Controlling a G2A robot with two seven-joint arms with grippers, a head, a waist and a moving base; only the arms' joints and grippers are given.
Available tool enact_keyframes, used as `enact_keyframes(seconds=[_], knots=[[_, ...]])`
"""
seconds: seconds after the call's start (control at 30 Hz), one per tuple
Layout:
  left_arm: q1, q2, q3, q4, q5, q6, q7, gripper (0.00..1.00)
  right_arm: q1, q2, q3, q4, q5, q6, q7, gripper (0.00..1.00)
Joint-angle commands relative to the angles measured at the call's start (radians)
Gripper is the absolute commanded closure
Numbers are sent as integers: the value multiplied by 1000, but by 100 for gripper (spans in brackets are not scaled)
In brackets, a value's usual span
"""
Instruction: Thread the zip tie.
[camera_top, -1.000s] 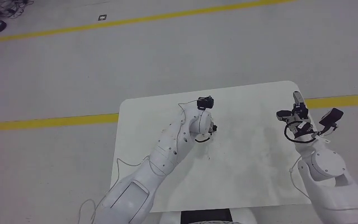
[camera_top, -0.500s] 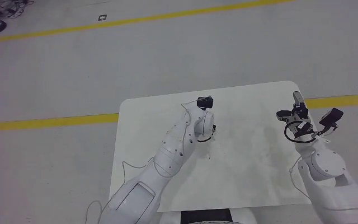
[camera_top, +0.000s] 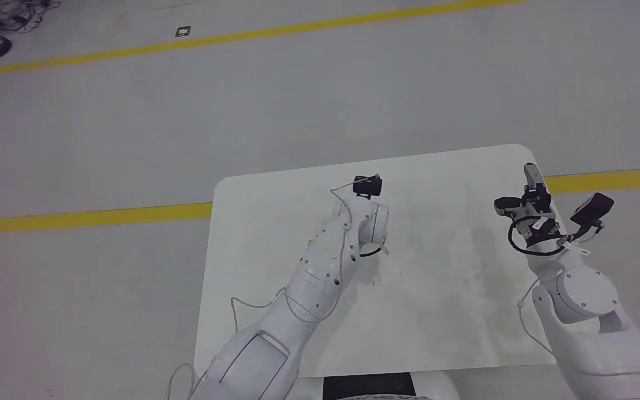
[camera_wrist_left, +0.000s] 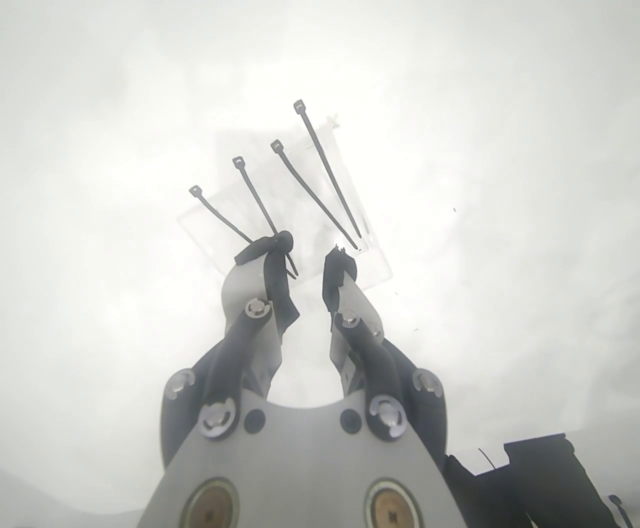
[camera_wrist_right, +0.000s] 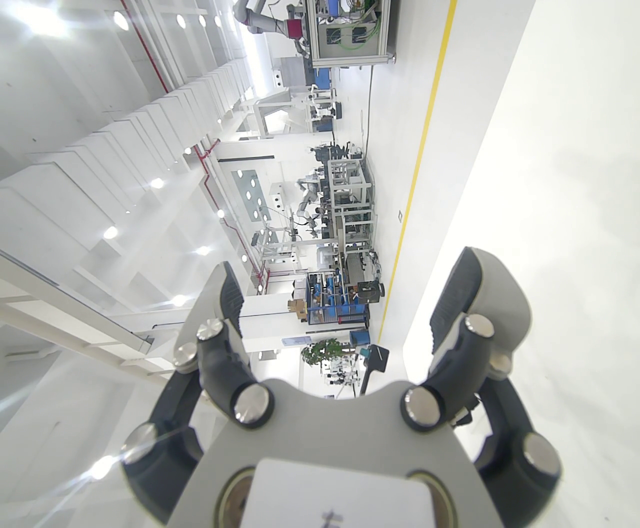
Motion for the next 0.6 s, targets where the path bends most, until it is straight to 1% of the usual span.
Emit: enact_keyframes(seconds=[0.0, 0.33, 0.57], knots=[[1, -9, -10, 9, 11, 0, 2, 82, 0, 0, 0, 0, 0, 0, 0, 0], [10, -43, -74, 44, 60, 0, 46, 83, 0, 0, 0, 0, 0, 0, 0, 0], [21, -67, -109, 47, 120, 0, 60, 83, 0, 0, 0, 0, 0, 0, 0, 0]])
